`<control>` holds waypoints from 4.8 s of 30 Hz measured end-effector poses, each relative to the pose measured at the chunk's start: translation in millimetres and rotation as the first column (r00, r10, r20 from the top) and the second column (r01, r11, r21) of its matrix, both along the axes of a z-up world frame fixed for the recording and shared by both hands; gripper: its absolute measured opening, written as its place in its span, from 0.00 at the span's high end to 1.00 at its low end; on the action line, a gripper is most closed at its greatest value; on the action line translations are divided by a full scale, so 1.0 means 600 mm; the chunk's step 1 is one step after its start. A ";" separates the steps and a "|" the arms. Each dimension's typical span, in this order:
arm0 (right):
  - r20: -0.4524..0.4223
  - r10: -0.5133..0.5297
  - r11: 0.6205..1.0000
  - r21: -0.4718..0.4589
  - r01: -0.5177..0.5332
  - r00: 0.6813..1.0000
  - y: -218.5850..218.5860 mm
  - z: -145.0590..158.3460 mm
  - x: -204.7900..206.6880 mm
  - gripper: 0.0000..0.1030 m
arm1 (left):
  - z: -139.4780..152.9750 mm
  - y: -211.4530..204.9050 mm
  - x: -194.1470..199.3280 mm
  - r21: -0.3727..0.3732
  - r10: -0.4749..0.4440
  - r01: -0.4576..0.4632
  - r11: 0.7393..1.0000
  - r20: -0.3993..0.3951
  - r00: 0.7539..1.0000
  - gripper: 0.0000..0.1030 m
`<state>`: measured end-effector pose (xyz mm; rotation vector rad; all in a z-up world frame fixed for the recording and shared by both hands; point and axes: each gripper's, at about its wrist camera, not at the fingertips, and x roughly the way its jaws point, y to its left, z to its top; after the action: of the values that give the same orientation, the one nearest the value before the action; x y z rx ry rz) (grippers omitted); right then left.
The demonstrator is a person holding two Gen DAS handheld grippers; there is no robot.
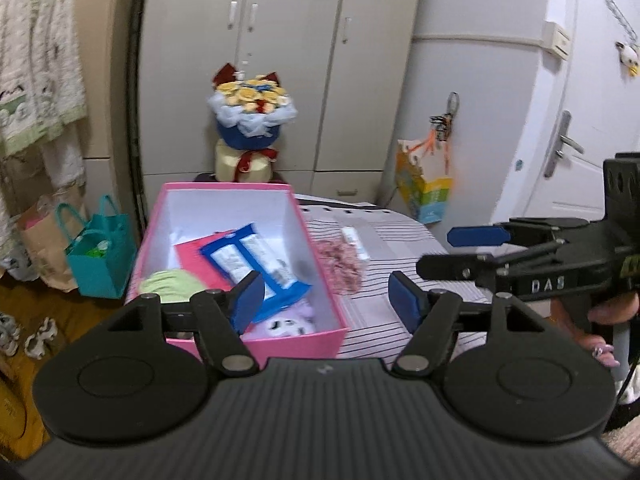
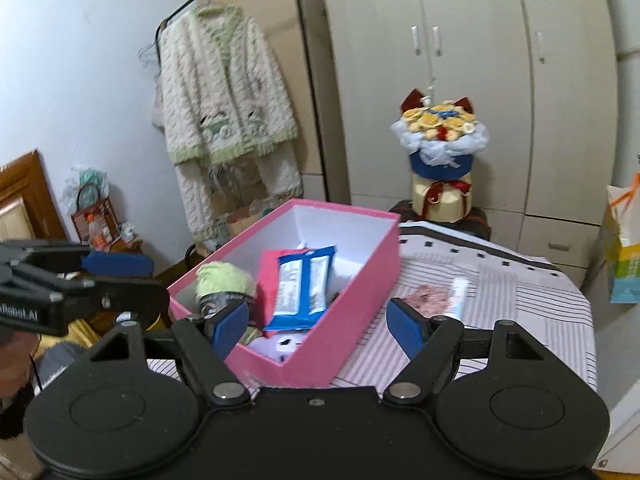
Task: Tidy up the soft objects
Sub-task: 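Move the left gripper to the pink floral cloth while the right gripper reaches the white tube, then close the left gripper on the pink floral cloth while the right gripper grasps the white tube, then carry the pink cloth in the left gripper while the right gripper carries the white tube over the box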
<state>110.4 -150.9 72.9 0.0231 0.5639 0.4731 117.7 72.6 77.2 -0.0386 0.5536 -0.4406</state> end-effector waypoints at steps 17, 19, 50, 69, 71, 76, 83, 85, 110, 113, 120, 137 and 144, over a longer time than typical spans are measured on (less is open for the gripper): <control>-0.023 -0.094 0.995 0.019 0.094 0.995 -0.138 -0.047 0.079 0.44 | -0.078 -0.190 0.065 0.034 -0.001 -0.001 0.999 0.044 0.999 0.35; -0.041 -0.088 0.995 0.033 0.089 0.995 -0.149 -0.060 0.102 0.50 | -0.090 -0.208 0.080 0.041 0.004 -0.006 0.999 0.048 0.999 0.35; -0.323 -0.022 0.991 0.117 0.063 0.946 -0.145 -0.244 0.385 0.59 | -0.285 -0.335 0.290 0.295 0.227 -0.223 0.929 0.023 0.974 0.54; -0.354 0.078 0.977 0.212 -0.001 0.932 -0.158 -0.269 0.386 0.59 | -0.299 -0.327 0.309 0.276 0.251 -0.229 0.933 -0.047 0.967 0.83; -0.331 0.052 0.982 0.186 0.011 0.942 -0.165 -0.261 0.376 0.59 | -0.296 -0.323 0.309 0.262 0.246 -0.223 0.939 -0.055 0.968 0.86; -0.284 0.001 0.992 0.125 0.036 0.959 -0.188 -0.250 0.346 0.59 | -0.293 -0.324 0.297 0.268 0.227 -0.209 0.941 -0.038 0.973 0.88; -0.211 -0.039 0.999 0.013 0.043 0.977 -0.201 -0.245 0.309 0.59 | -0.290 -0.319 0.288 0.231 0.223 -0.212 0.950 -0.025 0.974 0.90; -0.194 -0.031 0.998 -0.055 0.021 0.980 -0.190 -0.249 0.303 0.59 | -0.289 -0.318 0.286 0.211 0.212 -0.199 0.957 -0.037 0.977 0.90; -0.117 -0.093 0.990 -0.112 0.080 0.989 -0.188 -0.235 0.194 0.59 | -0.255 -0.287 0.219 0.006 0.125 -0.125 0.992 -0.073 0.990 0.91; -0.120 -0.117 0.988 -0.111 0.104 0.986 -0.189 -0.232 0.168 0.59 | -0.247 -0.285 0.204 -0.006 0.111 -0.112 0.994 -0.069 0.991 0.91; -0.124 -0.149 0.984 -0.116 0.135 0.981 -0.182 -0.232 0.102 0.59 | -0.237 -0.273 0.161 -0.045 0.058 -0.062 0.997 -0.093 0.994 0.91; -0.204 -0.124 0.984 -0.154 0.093 0.971 -0.155 -0.194 -0.060 0.59 | -0.205 -0.197 0.016 -0.046 -0.111 0.104 0.993 -0.163 0.980 0.91; -0.220 -0.037 0.992 -0.127 0.009 0.975 -0.110 -0.163 -0.099 0.59 | -0.186 -0.153 -0.032 -0.064 -0.115 0.104 0.993 -0.196 0.974 0.90</control>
<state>51.0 -217.0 -24.7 -0.0377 0.8113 0.4142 98.7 -19.3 -34.1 -0.1045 0.7441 -0.5628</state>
